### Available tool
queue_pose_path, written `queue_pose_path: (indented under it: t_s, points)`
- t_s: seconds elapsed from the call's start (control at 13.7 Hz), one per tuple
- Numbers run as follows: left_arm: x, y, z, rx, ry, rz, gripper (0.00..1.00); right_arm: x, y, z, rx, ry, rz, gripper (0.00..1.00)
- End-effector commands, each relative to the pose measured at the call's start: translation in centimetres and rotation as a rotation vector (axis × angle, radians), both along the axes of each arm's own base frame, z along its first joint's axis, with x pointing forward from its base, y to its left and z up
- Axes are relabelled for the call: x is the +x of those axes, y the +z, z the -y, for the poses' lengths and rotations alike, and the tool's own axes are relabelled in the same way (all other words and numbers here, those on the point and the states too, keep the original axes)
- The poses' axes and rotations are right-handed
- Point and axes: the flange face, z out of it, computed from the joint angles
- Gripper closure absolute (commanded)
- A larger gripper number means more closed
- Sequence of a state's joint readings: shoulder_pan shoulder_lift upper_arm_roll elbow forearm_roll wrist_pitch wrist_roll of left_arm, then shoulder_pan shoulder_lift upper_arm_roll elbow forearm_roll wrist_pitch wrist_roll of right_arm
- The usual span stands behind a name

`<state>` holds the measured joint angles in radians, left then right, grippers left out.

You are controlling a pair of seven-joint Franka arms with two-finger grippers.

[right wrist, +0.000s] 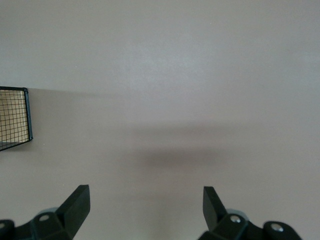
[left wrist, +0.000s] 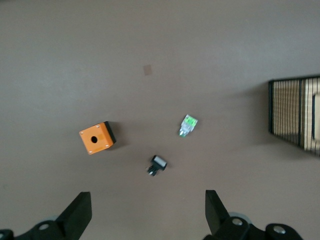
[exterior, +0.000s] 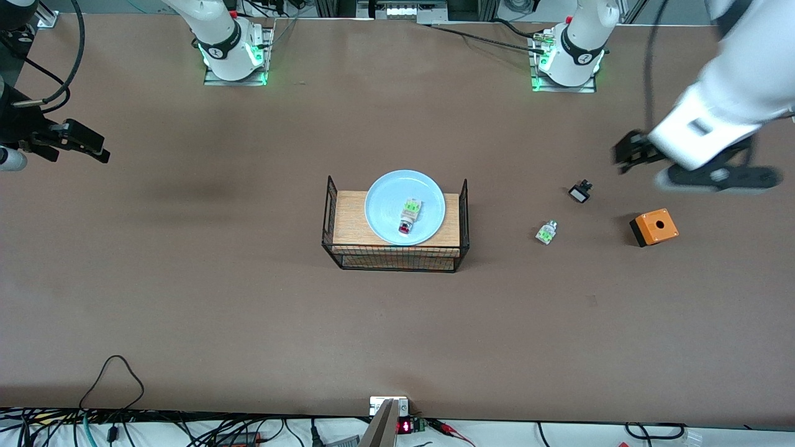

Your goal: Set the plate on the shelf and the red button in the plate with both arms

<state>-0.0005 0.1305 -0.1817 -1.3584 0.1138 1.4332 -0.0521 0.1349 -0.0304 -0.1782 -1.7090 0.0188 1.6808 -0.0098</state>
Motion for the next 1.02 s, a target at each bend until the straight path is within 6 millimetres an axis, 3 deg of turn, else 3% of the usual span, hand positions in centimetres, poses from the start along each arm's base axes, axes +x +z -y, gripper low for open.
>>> queue_pose_path:
  t_s: [0.0,0.07,0.29,0.58,0.95]
  points:
    - [-3.8,2.1,-6.0,-0.032,-0.118,0.037,0.00,-0.2,0.7,-0.1,-0.012,0.016,0.002,0.00]
    - [-3.9,2.3,-8.0,-0.035,-0.152,0.041,0.00,-0.2,0.7,-0.2,-0.012,0.018,0.002,0.00]
    - [-3.4,1.1,-8.6,-0.035,-0.147,0.035,0.00,-0.2,0.7,-0.2,-0.012,0.018,0.002,0.00]
    - [-3.3,0.8,-7.8,-0.097,0.087,0.041,0.00,-0.1,0.6,-0.6,-0.012,0.024,0.002,0.00]
    - [-3.6,0.6,-7.0,-0.098,0.110,0.013,0.00,-0.1,0.6,-1.0,-0.013,0.032,0.001,0.00]
